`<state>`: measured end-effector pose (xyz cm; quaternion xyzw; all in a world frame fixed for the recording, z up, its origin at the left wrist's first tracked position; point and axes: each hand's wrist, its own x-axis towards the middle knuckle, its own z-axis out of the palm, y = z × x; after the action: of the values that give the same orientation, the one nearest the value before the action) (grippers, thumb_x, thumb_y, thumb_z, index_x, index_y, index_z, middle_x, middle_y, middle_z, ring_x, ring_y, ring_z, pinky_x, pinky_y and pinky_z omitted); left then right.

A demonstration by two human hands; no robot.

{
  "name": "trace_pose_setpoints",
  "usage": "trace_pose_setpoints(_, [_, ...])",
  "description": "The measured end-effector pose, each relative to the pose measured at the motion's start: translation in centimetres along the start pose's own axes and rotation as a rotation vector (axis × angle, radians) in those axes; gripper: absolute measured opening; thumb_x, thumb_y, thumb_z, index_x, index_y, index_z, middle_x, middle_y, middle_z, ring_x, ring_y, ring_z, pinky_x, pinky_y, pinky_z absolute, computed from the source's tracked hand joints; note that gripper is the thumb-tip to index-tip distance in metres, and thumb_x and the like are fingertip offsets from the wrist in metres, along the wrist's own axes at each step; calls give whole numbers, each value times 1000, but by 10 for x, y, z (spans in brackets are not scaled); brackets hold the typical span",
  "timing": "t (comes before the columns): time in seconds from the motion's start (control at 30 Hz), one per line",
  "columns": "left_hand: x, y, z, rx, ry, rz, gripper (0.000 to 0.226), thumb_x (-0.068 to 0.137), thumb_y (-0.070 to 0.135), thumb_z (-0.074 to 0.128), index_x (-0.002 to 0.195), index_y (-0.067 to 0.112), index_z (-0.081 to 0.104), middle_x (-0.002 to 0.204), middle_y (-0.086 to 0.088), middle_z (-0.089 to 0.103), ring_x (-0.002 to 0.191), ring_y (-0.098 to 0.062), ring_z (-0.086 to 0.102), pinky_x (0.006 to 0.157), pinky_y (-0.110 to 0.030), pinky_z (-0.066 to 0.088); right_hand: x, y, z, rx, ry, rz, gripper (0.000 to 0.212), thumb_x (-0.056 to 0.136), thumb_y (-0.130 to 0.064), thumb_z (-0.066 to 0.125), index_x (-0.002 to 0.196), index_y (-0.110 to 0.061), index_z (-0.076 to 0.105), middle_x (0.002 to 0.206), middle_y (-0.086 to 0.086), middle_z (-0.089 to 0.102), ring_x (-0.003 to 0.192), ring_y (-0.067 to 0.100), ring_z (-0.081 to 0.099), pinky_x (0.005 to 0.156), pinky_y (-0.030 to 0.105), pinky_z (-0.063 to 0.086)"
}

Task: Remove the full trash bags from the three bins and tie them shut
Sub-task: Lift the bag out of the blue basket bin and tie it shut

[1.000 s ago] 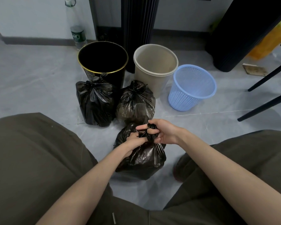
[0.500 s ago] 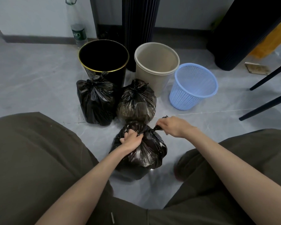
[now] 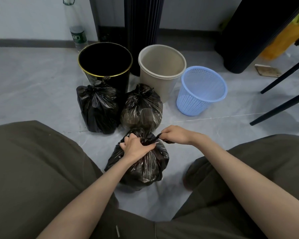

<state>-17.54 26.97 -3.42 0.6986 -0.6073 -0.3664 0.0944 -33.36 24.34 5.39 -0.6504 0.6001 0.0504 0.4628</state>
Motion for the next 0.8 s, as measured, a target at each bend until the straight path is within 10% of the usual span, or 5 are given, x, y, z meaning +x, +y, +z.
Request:
trace_pose_setpoints(0.17, [3, -4, 0, -14, -38, 20, 20, 85, 29, 54, 105, 31, 51, 109, 1, 40, 115, -24, 35, 88, -33, 19, 1, 1, -3, 541, -150, 128, 31, 93, -18, 48, 62, -19, 47, 58, -6, 43, 54, 8, 41, 55, 18, 40])
trace_pose_setpoints(0.27, [4, -6, 0, 33, -84, 46, 3, 90, 24, 47, 87, 25, 47, 105, 2, 35, 115, -24, 34, 92, -34, 21, 2, 7, -6, 942, -202, 172, 33, 95, -23, 48, 63, -19, 48, 55, -7, 42, 48, 8, 30, 62, 21, 38])
trace_pose_setpoints(0.5, [14, -14, 1, 164, -160, 125, 33, 92, 42, 47, 110, 17, 58, 120, -2, 44, 119, -25, 34, 98, -37, 22, 12, 12, 9, 1508, 91, 216, 25, 95, -28, 52, 83, -24, 73, 66, -11, 65, 63, 5, 48, 71, 20, 42])
trace_pose_setpoints(0.6, [15, -17, 3, 189, -125, 157, 40, 93, 47, 45, 114, 16, 59, 118, -1, 47, 116, -24, 36, 93, -35, 23, 17, 10, 22, 1270, 193, 172, 25, 98, -35, 48, 90, -28, 70, 87, -12, 66, 87, 8, 51, 78, 23, 41])
trace_pose_setpoints(0.8, [13, -14, -3, 201, -55, 222, 32, 95, 44, 42, 115, 25, 58, 111, 1, 50, 112, -22, 38, 87, -34, 24, 14, 20, 43, -575, 508, -129, 18, 101, -23, 33, 86, -21, 44, 64, -11, 40, 90, 23, 34, 75, 32, 21])
